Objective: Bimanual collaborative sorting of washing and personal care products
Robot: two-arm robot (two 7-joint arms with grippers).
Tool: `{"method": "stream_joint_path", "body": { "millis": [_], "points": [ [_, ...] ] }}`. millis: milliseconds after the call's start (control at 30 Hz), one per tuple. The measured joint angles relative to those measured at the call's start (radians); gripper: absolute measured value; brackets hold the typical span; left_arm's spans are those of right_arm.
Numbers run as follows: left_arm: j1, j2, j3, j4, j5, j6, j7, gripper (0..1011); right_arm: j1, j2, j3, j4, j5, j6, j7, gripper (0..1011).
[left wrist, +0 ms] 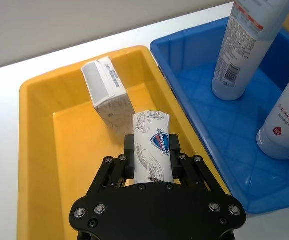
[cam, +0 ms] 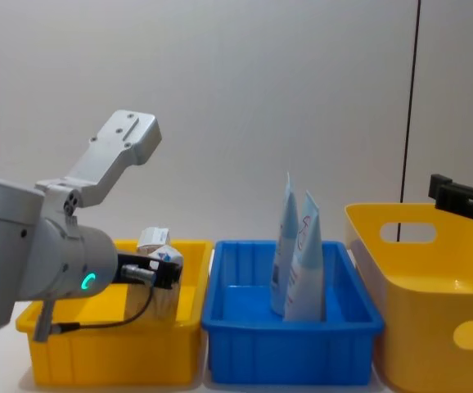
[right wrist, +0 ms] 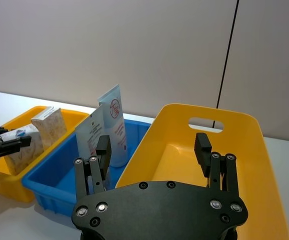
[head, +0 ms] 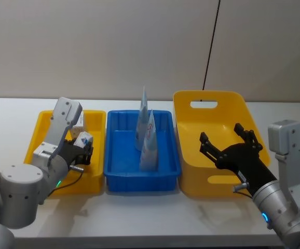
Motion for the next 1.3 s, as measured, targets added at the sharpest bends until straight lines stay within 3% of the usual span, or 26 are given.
{"method": "stream_joint_path", "body": {
  "millis": [267,733,1300],
  "points": [
    [-0.031,0.031,0.018,-0.021,0.02,0.01,-0.044,343,0.0,0.0,0.0,0.0,0.0,0.0,0.0,1003],
    [-0.114,0.117,0.056,-0.111,0.064,0.064,-0.149,343,0.0,0.0,0.0,0.0,0.0,0.0,0.0,1003],
    [-0.176,0.188,0.078,-0.185,0.046,0.077,-0.328,343,0.0,0.0,0.0,0.0,0.0,0.0,0.0,1003]
  ]
}}
